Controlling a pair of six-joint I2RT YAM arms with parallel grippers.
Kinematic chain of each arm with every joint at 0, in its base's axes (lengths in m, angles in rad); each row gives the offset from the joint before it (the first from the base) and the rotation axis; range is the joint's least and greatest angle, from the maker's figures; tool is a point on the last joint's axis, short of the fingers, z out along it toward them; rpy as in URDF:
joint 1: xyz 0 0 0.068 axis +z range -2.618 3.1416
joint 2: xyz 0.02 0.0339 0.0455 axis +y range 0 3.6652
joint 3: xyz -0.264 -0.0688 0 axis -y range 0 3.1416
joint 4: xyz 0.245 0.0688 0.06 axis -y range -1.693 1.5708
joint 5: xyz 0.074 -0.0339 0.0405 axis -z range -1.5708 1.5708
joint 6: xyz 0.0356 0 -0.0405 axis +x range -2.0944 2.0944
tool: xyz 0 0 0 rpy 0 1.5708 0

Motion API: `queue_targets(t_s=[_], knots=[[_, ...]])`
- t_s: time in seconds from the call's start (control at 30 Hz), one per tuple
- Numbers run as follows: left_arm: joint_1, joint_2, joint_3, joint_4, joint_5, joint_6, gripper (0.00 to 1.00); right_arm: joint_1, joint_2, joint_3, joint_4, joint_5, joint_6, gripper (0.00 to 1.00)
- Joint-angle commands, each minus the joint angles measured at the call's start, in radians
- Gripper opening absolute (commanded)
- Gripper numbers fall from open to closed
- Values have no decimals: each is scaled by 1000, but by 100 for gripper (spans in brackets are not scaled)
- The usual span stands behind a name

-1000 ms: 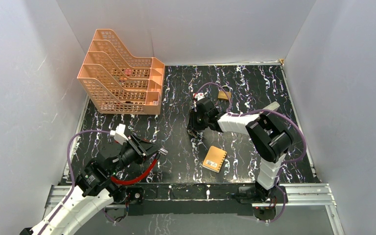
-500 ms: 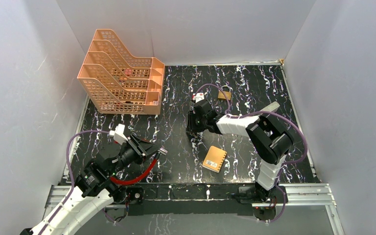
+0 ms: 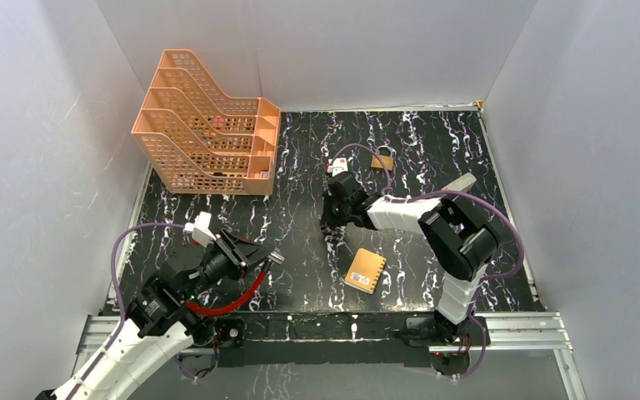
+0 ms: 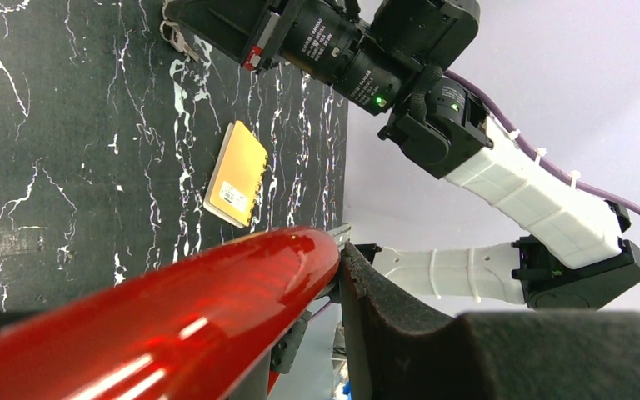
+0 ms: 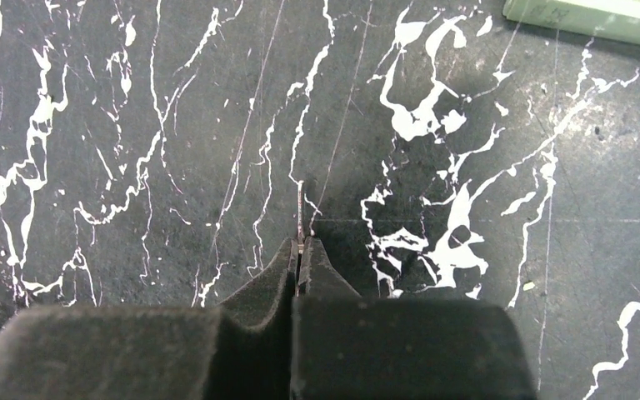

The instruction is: Unlock with the key

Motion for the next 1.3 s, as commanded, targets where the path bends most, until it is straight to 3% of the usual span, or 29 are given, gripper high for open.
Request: queue_targets(t_s=[0.0, 0.17, 0.67, 1.0, 1.27], knots=[[4, -10, 45, 18, -11, -1, 0, 5, -77, -9, -48, 4, -6, 0], [4, 34, 65, 75, -10, 7, 0, 5, -253, 2, -147, -78, -14, 0], [4, 343, 187, 395, 59, 43, 0, 3, -839, -75, -370, -556, 6, 0], [4, 372, 95, 643, 173, -117, 0, 4, -916, -76, -251, -787, 218, 0], [4, 346, 30, 674, 193, -225, 0, 3, -896, -35, -294, -846, 271, 0]])
